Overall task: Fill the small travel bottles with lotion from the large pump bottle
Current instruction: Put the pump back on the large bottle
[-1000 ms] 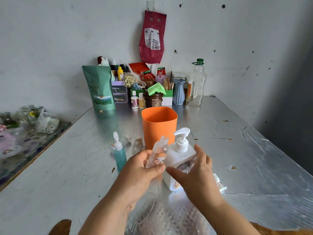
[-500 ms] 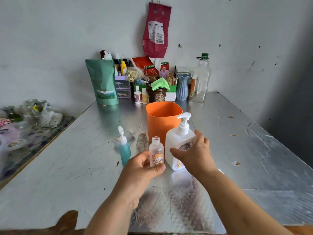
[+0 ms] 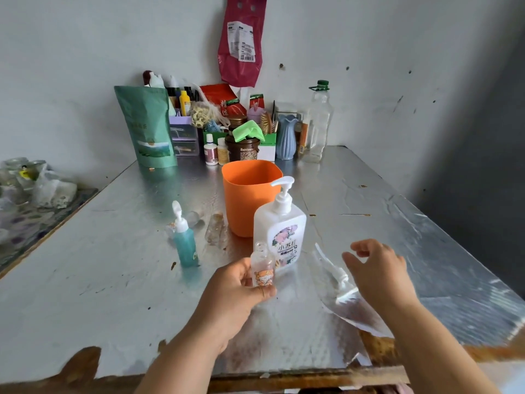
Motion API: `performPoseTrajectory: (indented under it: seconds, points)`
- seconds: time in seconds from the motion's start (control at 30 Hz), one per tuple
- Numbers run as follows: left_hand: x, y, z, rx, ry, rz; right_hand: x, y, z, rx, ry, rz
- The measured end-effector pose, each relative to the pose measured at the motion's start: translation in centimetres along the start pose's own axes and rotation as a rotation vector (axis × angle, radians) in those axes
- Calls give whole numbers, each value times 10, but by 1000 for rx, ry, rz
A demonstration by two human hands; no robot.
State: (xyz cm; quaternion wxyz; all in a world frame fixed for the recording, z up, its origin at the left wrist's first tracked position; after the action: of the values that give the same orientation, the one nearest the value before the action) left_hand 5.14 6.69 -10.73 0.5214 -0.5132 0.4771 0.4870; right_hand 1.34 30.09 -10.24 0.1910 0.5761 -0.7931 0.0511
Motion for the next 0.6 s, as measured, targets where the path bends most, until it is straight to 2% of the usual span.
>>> performPoseTrajectory:
  seconds: [0.27, 0.47, 0.53, 0.6]
  points:
    - [13, 1, 18, 47, 91, -1, -8, -2, 16, 158, -165, -25]
    - [10, 1, 15, 23, 104, 10, -6, 1, 27, 167, -288, -89]
    - [8, 2, 14, 16, 99, 16, -4, 2, 26, 170, -234, -76]
    - [6, 2, 13, 10, 83, 20, -3, 3, 22, 184, -60, -9]
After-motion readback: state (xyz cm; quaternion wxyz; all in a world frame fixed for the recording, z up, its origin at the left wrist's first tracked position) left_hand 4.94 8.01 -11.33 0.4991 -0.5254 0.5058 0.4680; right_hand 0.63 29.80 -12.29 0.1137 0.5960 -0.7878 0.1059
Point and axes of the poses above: each hand's wrist, its own y-axis towards the middle knuckle, its own z-axis out of the palm, x = y × z, the point moved 1 cm from there along y, towards the middle knuckle, and after that the axes turned 14 degrees about -y, right-handed, at the moved point
